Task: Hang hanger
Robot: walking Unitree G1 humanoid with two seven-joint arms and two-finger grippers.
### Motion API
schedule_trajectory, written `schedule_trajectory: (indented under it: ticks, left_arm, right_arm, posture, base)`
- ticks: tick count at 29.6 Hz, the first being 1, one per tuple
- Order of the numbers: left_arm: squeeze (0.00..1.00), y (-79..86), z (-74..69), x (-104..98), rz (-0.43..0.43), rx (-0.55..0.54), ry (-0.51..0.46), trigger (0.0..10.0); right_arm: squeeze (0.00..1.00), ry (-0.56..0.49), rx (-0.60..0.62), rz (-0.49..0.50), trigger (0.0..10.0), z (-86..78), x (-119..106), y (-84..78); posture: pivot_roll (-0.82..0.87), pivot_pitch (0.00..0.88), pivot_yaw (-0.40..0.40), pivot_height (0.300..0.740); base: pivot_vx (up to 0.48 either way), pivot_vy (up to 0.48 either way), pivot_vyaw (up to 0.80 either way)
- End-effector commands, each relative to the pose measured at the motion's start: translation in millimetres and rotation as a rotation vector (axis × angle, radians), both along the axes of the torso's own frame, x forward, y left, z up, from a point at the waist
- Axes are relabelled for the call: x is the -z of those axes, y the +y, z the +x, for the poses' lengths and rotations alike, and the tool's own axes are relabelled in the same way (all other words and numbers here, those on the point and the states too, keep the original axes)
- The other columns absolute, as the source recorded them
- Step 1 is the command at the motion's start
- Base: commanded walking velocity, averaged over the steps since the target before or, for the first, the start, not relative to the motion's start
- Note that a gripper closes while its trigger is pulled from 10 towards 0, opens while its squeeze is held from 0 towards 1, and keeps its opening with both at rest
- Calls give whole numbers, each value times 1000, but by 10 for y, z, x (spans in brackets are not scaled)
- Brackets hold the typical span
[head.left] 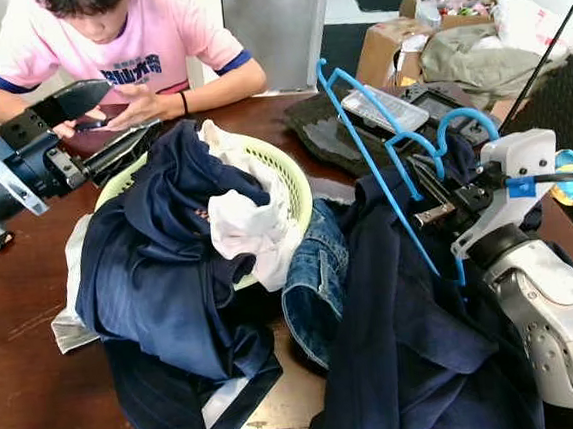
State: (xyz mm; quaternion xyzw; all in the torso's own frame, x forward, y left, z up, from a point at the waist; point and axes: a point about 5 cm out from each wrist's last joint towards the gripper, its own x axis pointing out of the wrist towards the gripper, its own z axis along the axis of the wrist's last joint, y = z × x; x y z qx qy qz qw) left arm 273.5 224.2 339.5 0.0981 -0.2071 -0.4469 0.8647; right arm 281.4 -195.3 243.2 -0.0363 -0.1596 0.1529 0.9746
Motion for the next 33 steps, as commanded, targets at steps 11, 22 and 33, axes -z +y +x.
schedule_trajectory:
  ticks: [11,22,33]
  left_arm:
    - [0,90,224,237,282,-131,56,10000]
    - [0,50,323,317,343,-165,63,0]
    - [0,-1,327,266,370,-146,31,0]
  right_arm:
    - [0,8,10,2,10000,-28,24,-30]
    - [0,5,20,2,10000,-36,17,-51]
    - [0,-2,30,4,10000,-34,-4,-68]
  posture:
    - [112,197,-30,740]
    - [106,202,-24,740]
    - [110,204,-21,740]
  base:
    - [0,0,0]
    - [0,0,0]
    - [0,0,0]
